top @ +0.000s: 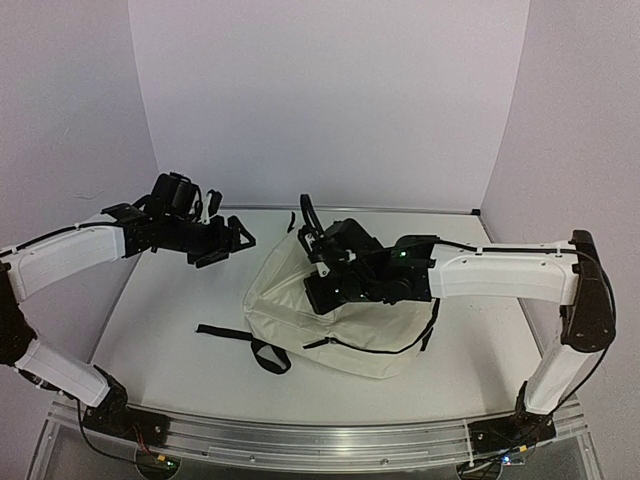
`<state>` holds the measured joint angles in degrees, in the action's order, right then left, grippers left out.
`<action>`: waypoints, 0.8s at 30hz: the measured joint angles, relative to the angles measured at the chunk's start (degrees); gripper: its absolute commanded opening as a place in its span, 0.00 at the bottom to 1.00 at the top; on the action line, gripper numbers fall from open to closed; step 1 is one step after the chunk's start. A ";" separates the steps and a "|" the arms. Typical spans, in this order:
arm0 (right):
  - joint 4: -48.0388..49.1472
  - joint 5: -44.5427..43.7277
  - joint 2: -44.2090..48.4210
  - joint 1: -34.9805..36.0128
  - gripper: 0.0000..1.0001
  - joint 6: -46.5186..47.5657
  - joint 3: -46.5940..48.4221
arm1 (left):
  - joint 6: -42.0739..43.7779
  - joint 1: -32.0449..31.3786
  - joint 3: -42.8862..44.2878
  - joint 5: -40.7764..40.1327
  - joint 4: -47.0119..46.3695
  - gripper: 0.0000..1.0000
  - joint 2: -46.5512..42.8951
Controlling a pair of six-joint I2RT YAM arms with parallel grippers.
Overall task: Pack the student bag
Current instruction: Zip the student bag at the center of the board.
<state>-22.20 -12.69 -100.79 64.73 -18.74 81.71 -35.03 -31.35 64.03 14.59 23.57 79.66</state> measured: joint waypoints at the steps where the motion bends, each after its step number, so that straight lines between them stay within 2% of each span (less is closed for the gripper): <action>1: 0.07 0.09 0.00 -0.07 0.00 -0.04 0.00 | -0.22 -0.02 -0.39 0.00 0.17 0.84 -0.42; 4: 0.85 0.85 0.00 -0.22 0.00 -0.44 0.00 | -5.64 -1.95 -5.99 0.26 1.90 0.86 -2.75; 8: 1.68 1.40 0.00 -0.48 0.00 -0.87 0.00 | -10.12 -6.71 -9.20 0.15 4.15 0.88 -2.60; 11: 2.08 1.64 0.00 -0.63 0.00 -1.22 -0.02 | -13.20 -10.21 -9.53 -0.31 4.28 0.87 -2.54; 16: 2.60 1.70 0.00 -0.70 0.00 -1.79 -0.26 | -16.15 -11.13 -9.53 -1.16 2.62 0.85 -0.46; 20: 3.26 1.75 0.00 -0.70 0.00 -1.97 -0.79 | -17.40 -12.57 -9.53 -4.87 5.03 0.85 1.92; 22: 3.32 1.79 0.00 -0.70 0.00 -1.97 -0.85 | -17.53 -13.03 -9.53 -6.21 5.92 0.80 1.95; 24: 3.39 1.79 0.00 -0.70 0.00 -1.97 -0.85 | -17.79 -13.16 -9.53 -6.86 6.19 0.69 1.97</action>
<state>-18.81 -10.90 -100.79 64.03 -20.71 80.86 -52.82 -44.51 54.50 7.73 29.76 81.62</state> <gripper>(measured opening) 0.005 0.827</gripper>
